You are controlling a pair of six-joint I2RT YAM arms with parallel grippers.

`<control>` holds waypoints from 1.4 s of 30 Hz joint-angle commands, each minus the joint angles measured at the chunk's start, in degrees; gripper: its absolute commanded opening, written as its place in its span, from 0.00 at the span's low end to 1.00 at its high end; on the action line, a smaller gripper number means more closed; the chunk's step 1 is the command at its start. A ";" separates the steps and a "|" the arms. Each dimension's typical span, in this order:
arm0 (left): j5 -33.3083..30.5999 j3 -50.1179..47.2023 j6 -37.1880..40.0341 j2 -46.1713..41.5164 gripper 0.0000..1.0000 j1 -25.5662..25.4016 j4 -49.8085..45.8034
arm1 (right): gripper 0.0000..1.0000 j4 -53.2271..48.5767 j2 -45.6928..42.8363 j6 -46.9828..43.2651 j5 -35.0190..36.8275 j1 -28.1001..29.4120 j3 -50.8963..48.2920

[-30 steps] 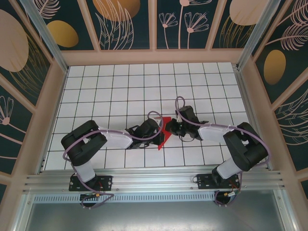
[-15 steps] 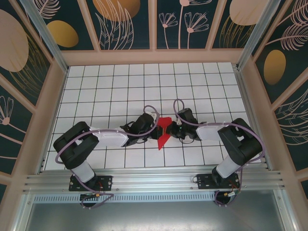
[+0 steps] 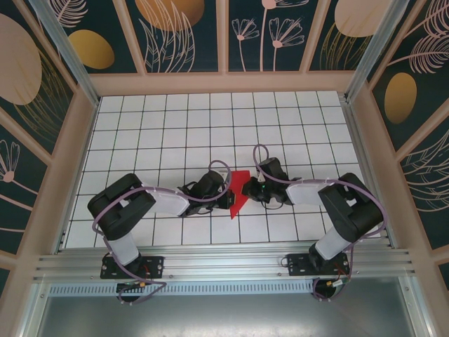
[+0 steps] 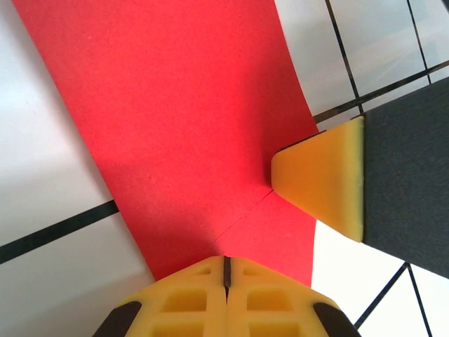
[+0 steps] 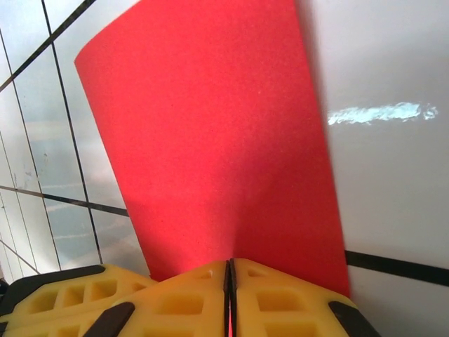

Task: Fold a paper plane with a square sheet of paper (pick it up from the middle)
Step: Third fold the triangle at the center of the table.

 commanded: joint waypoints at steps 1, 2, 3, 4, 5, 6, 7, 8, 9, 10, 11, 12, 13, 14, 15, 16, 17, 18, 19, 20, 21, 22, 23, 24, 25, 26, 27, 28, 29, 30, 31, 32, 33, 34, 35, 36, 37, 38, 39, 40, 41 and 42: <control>-1.39 -1.07 -0.54 1.62 0.00 0.12 0.41 | 0.13 -1.98 -3.88 -0.74 -0.45 0.11 1.81; -1.46 -1.07 -0.54 1.72 0.00 0.12 0.42 | 0.13 -2.25 -4.84 -0.62 -0.39 0.42 1.86; -1.44 -1.07 -0.55 1.81 0.00 0.12 0.41 | 0.13 -2.44 -5.96 -0.44 -0.38 0.82 1.81; -1.47 -1.07 -0.54 1.86 0.00 0.15 0.33 | 0.13 -2.35 -6.67 -0.16 -0.33 1.19 1.69; -1.54 -1.05 -0.54 1.82 0.00 0.12 0.19 | 0.13 -2.34 -7.29 0.20 0.12 1.84 1.35; -1.49 -1.07 -0.62 1.83 0.00 0.13 0.15 | 0.13 -2.48 -7.64 0.75 0.74 2.38 0.97; -1.52 -1.05 -0.51 1.82 0.00 0.12 0.08 | 0.13 -2.22 -7.77 1.52 1.43 3.00 0.31; -1.56 -1.01 -0.41 1.75 0.00 0.18 -0.11 | 0.13 -1.53 -7.67 2.38 1.65 3.46 -0.53; -1.48 -1.08 -0.38 1.77 0.00 0.12 -0.20 | 0.13 -0.30 -7.34 3.20 1.56 3.95 -1.31; -1.54 -1.07 -0.48 1.71 0.00 0.16 -0.29 | 0.13 0.99 -6.87 4.28 1.77 4.42 -2.24; -1.55 -1.14 -0.46 1.65 0.00 0.12 -0.28 | 0.12 1.73 -6.35 4.93 2.35 4.82 -2.83; -1.52 -1.16 -0.46 1.65 0.00 0.12 -0.30 | 0.12 1.68 -5.70 5.31 3.08 5.01 -3.06; -1.56 -1.16 -0.39 1.51 0.00 0.12 -0.49 | 0.11 1.12 -4.93 5.65 4.04 5.23 -3.30; -1.61 -1.16 -0.38 1.47 0.00 0.12 -0.55 | 0.11 1.03 -4.25 5.81 4.45 5.26 -3.56; -1.73 -1.16 -0.38 1.47 0.00 0.12 -0.64 | 0.11 1.27 -3.62 5.76 4.67 5.26 -3.88; -1.69 -1.14 -0.37 1.42 0.00 0.12 -0.64 | 0.11 1.34 -2.97 5.72 5.01 5.26 -4.11; -1.63 -1.05 -0.37 1.46 0.00 0.12 -0.58 | 0.11 1.03 -2.42 5.55 5.16 5.22 -3.96; -1.50 -1.01 -0.33 1.53 0.00 0.14 -0.73 | 0.11 0.50 -1.89 5.28 5.21 5.26 -3.65; -1.62 -0.84 -0.28 1.64 0.00 0.17 -0.88 | 0.11 -0.24 -1.67 5.06 5.38 5.22 -3.22; -1.65 -0.81 -0.28 1.62 0.00 0.16 -0.91 | 0.11 -1.01 -1.82 4.83 5.60 5.34 -2.85; -1.63 -0.90 -0.44 1.66 0.00 0.12 -0.76 | 0.11 -1.43 -2.22 4.76 5.67 5.48 -2.65; -1.65 -0.90 -0.47 1.66 0.00 0.13 -0.66 | 0.11 -1.62 -3.01 4.67 5.61 5.81 -2.54; -1.59 -0.90 -0.61 1.69 0.00 0.12 -0.57 | 0.11 -1.77 -4.09 4.76 5.76 6.23 -2.45; -1.53 -0.92 -0.70 1.70 0.00 0.12 -0.43 | 0.11 -1.90 -5.02 4.95 5.78 6.61 -2.43; -1.31 -0.98 -0.86 1.69 0.00 0.12 -0.26 | 0.11 -1.83 -5.86 5.14 5.77 7.12 -2.45; -1.29 -0.99 -0.91 1.73 0.00 0.12 -0.13 | 0.11 -1.76 -6.56 5.56 5.78 7.68 -2.61; -1.29 -0.95 -1.00 1.79 0.00 0.12 -0.10 | 0.12 -1.46 -7.16 6.00 5.87 8.16 -2.90; -1.30 -0.97 -1.07 1.91 0.00 0.12 -0.18 | 0.12 -0.70 -7.57 6.56 5.87 8.82 -3.33; -1.15 -0.98 -1.20 1.99 0.00 0.12 -0.04 | 0.12 0.22 -7.86 7.33 5.87 9.29 -3.94; -0.97 -0.99 -1.29 2.08 0.00 0.12 0.10 | 0.12 1.06 -7.90 7.91 5.87 9.75 -4.54; -0.86 -1.13 -1.42 2.07 0.00 0.19 0.23 | 0.12 2.18 -7.85 8.67 5.94 10.15 -5.33; -0.88 -1.21 -1.57 2.05 0.00 0.17 0.36 | 0.12 3.05 -7.55 9.39 6.11 10.55 -6.12; -0.90 -1.25 -1.66 2.15 0.00 0.15 0.32 | 0.12 3.42 -7.09 9.84 6.49 10.77 -6.66; -0.86 -1.25 -1.76 2.15 0.00 0.16 0.32 | 0.12 3.54 -6.58 10.25 6.89 10.93 -7.18; -0.86 -1.33 -1.77 2.22 0.00 0.21 0.33 | 0.11 3.46 -6.07 10.35 7.24 10.98 -7.59; -0.86 -1.27 -1.78 2.20 0.00 0.21 0.32 | 0.11 3.37 -5.76 10.34 7.46 10.98 -7.92; -0.81 -1.26 -1.84 2.13 0.00 0.16 0.33 | 0.12 3.21 -5.56 10.49 8.00 10.93 -8.22; -0.90 -1.34 -1.82 2.16 0.00 0.21 0.33 | 0.11 3.36 -5.56 10.62 7.96 10.95 -8.41; -0.95 -1.27 -1.77 2.19 0.00 0.22 0.33 | 0.11 3.61 -5.80 10.61 7.75 10.95 -8.51; -0.95 -1.16 -1.80 2.35 0.00 0.20 0.16 | 0.11 3.76 -6.16 10.69 7.48 11.06 -8.51; -0.86 -1.08 -1.69 2.37 0.00 0.22 0.13 | 0.11 3.63 -6.69 10.62 7.37 11.29 -8.35; -0.80 -1.08 -1.72 2.35 0.00 0.20 0.19 | 0.12 3.48 -7.39 10.51 7.36 11.61 -8.19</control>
